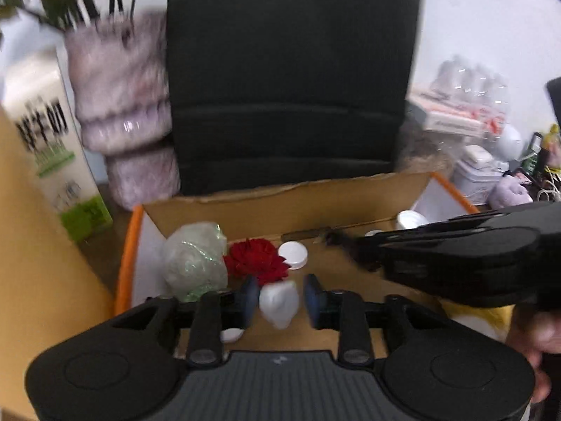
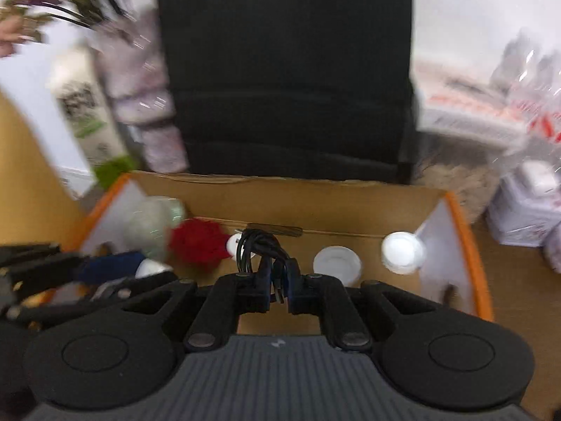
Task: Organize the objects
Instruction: 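Carry the heart-shaped piece and black cable into the box and open both tools, then withdraw both open tools from the box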
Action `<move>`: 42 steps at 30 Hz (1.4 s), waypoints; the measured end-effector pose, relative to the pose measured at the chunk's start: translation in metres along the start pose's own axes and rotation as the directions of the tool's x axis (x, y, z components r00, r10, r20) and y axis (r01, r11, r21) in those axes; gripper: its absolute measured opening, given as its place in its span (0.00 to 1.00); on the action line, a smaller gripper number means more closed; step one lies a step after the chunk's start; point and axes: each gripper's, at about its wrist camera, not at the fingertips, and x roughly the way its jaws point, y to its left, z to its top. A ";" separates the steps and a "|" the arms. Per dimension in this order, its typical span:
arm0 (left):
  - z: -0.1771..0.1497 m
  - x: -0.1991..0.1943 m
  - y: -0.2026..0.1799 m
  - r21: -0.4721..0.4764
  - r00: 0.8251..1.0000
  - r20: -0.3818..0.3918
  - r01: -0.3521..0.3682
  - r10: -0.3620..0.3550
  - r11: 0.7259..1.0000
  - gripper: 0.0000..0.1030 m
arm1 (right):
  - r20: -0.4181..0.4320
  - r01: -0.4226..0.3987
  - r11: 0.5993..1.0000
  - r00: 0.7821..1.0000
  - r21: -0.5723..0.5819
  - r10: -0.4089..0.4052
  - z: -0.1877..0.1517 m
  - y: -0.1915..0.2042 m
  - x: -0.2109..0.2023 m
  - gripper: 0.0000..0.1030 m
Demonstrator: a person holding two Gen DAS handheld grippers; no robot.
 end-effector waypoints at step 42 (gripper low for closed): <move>-0.324 -0.378 -0.053 -0.020 0.969 0.244 0.043 -0.036 0.999 0.96 | 0.274 0.076 0.935 0.962 -0.346 0.023 -0.388 0.046 -0.445 1.00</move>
